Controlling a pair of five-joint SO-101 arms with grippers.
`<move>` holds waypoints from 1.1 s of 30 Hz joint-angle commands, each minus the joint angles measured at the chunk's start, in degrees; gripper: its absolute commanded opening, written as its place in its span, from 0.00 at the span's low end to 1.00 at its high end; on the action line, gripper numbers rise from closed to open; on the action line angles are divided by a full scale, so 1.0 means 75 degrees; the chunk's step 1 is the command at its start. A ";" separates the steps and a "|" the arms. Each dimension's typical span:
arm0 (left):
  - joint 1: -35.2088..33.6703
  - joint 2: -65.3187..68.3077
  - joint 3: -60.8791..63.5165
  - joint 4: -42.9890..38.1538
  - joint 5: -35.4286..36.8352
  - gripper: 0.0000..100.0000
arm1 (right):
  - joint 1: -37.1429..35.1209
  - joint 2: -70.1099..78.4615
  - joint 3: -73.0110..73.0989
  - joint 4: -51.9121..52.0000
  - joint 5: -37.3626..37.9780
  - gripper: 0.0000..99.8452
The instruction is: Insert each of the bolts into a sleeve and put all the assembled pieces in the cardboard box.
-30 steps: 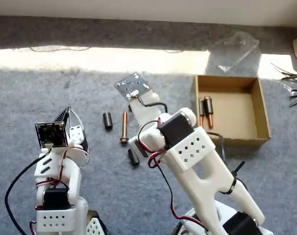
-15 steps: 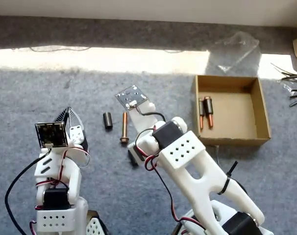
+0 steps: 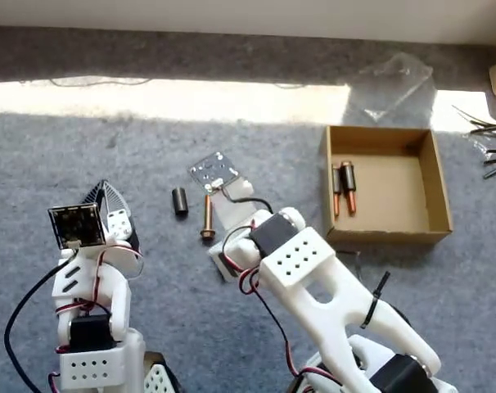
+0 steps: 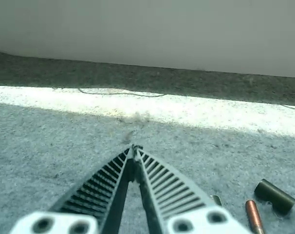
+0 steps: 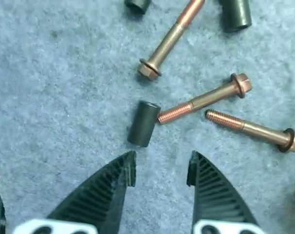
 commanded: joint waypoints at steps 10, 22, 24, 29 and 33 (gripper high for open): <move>-0.0111 -0.0064 -0.0041 -0.0129 -0.0023 0.01 | -0.0299 0.2467 -0.1119 -0.0322 -0.0738 0.16; -0.0123 -0.0076 -0.0053 -0.0129 -0.0023 0.01 | -0.0311 0.3030 -0.1459 -0.0791 -0.0715 0.16; -0.0123 -0.0076 -0.0053 -0.0129 -0.0023 0.01 | -0.0311 0.3112 -0.1459 -0.0873 -0.0715 0.16; -0.0123 -0.0076 -0.0053 -0.0129 -0.0035 0.01 | -0.0299 0.3347 -0.1459 -0.1014 -0.0188 0.16; -0.0123 -0.0076 -0.0053 -0.0129 -0.0035 0.01 | -0.0322 0.3534 -0.1459 -0.1026 0.0023 0.16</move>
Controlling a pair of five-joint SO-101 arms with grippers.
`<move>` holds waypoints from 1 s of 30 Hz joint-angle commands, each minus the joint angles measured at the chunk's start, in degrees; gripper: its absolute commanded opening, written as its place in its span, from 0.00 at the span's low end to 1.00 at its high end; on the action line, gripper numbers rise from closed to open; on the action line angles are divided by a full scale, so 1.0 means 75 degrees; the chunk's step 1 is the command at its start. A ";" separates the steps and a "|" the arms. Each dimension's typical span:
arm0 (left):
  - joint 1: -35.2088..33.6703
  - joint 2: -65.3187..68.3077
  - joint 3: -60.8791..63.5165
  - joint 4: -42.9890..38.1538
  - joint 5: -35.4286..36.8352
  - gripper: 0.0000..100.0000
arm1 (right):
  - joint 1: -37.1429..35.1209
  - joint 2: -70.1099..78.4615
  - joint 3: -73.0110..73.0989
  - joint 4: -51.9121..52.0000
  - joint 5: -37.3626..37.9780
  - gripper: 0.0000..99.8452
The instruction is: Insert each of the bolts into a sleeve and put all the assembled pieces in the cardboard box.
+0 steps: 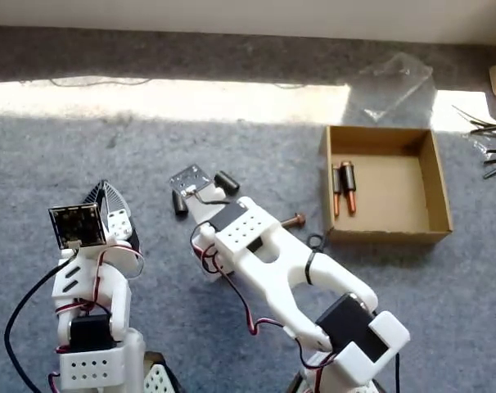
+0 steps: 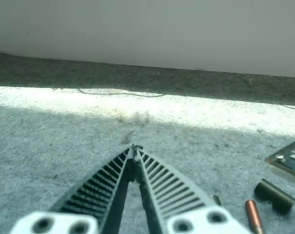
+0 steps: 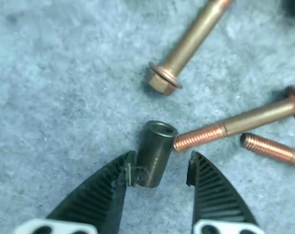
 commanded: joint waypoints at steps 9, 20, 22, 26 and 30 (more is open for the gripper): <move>-0.0135 -0.0076 -0.0041 -0.0129 -0.0047 0.01 | -0.0076 0.0322 -0.0299 -0.0674 0.0234 0.16; -0.0135 -0.0076 -0.0041 -0.0129 -0.0047 0.01 | -0.0076 0.0393 -0.0299 -0.0674 0.0258 0.09; -0.0135 -0.0076 -0.0041 -0.0129 -0.0047 0.01 | -0.0076 0.0393 -0.0299 -0.0674 0.0258 0.09; -0.0135 -0.0076 -0.0041 -0.0129 -0.0047 0.01 | -0.0076 0.0393 -0.0299 -0.0674 0.0258 0.09; -0.0135 -0.0076 -0.0029 -0.0129 -0.0047 0.01 | -0.0076 0.0393 -0.0287 -0.0674 0.0270 0.09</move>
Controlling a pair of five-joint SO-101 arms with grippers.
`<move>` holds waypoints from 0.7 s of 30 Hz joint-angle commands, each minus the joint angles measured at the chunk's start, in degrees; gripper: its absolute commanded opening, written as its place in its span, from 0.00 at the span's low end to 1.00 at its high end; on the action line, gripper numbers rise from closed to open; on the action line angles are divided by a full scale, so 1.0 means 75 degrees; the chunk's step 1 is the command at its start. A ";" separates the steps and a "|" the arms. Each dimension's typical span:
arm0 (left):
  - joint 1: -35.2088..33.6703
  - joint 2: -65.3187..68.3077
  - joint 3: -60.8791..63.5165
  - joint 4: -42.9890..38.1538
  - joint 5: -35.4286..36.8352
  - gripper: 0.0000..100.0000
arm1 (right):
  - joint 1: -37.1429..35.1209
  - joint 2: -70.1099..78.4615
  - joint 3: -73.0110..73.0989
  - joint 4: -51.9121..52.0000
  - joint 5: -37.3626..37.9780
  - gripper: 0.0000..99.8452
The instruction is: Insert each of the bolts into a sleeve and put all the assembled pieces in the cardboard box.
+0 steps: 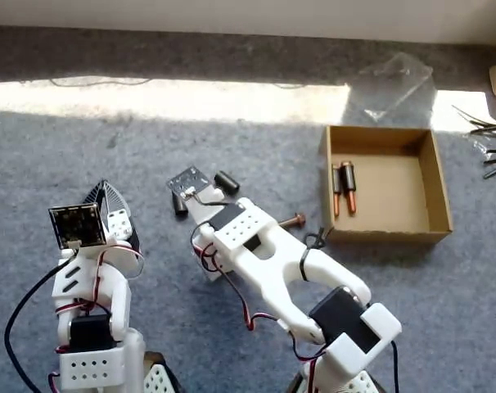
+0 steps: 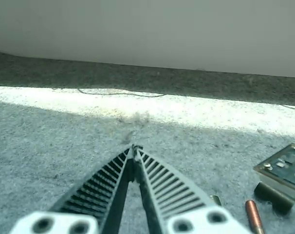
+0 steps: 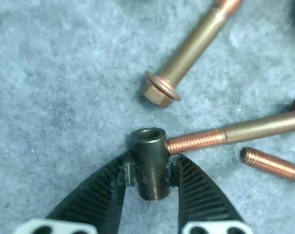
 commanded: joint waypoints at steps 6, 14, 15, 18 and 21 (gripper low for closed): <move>-0.0135 -0.0076 -0.0029 -0.0129 -0.0047 0.01 | -0.0123 -0.0029 -0.0264 -0.0135 0.0141 0.08; -0.0135 -0.0076 -0.0029 -0.0129 -0.0047 0.01 | -0.0123 -0.0018 -0.0252 0.0006 0.0129 0.00; -0.0135 -0.0076 -0.0029 -0.0129 -0.0047 0.01 | -0.0123 -0.0018 -0.0252 0.0018 0.0129 0.01; -0.0135 -0.0076 0.0088 -0.0164 -0.0059 0.01 | -0.0111 -0.0018 -0.0252 0.0018 0.0129 0.01; -0.0135 -0.0076 0.0111 -0.0164 -0.0059 0.01 | -0.0111 -0.0018 -0.0252 0.0018 0.0129 0.01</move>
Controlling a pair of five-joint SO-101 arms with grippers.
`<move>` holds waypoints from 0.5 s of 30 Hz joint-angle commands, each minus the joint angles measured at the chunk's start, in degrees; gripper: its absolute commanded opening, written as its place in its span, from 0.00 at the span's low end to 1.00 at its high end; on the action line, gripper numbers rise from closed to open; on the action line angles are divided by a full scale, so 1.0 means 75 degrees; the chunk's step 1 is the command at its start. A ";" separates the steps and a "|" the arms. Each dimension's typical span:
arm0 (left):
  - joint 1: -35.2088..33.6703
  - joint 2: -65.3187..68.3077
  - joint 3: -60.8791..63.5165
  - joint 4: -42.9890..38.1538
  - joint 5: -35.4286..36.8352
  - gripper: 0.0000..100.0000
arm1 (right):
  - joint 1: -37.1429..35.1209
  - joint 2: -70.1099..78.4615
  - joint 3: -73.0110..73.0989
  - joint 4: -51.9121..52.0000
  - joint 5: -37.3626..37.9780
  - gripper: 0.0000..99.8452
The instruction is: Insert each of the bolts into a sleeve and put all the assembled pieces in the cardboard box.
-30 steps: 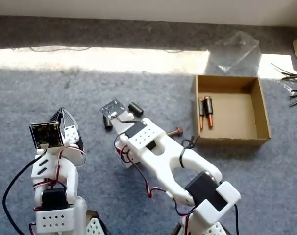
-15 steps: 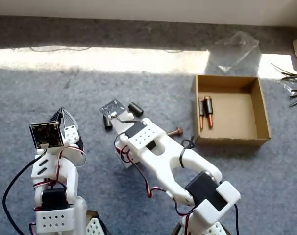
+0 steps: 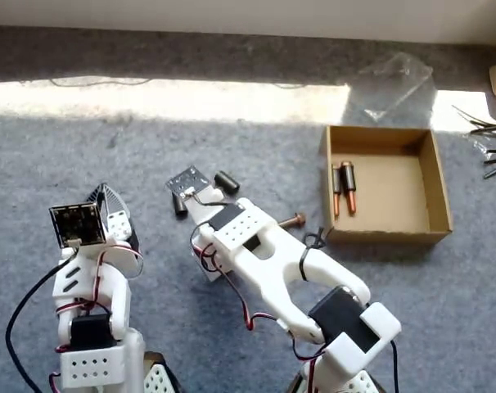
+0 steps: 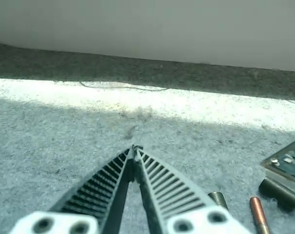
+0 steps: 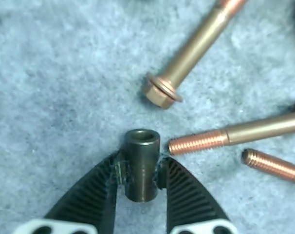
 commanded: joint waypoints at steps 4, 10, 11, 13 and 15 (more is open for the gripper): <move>-0.0053 -0.0088 -0.0053 -0.0164 -0.0059 0.01 | -0.0100 -0.0018 -0.0252 0.0041 0.0129 0.01; -0.0053 -0.0088 -0.0053 -0.0164 -0.0059 0.01 | -0.0076 -0.0018 -0.0252 0.0053 0.0340 0.01; -0.0053 -0.0088 -0.0053 -0.0164 -0.0059 0.01 | -0.0088 -0.0018 -0.0252 0.0053 0.0621 0.01; -0.0053 -0.0088 -0.0053 -0.0164 -0.0059 0.01 | -0.0100 -0.0018 -0.0252 0.0053 0.0914 0.01; -0.0053 -0.0088 -0.0053 -0.0164 -0.0059 0.01 | -0.0100 -0.0018 -0.0252 0.0053 0.0938 0.01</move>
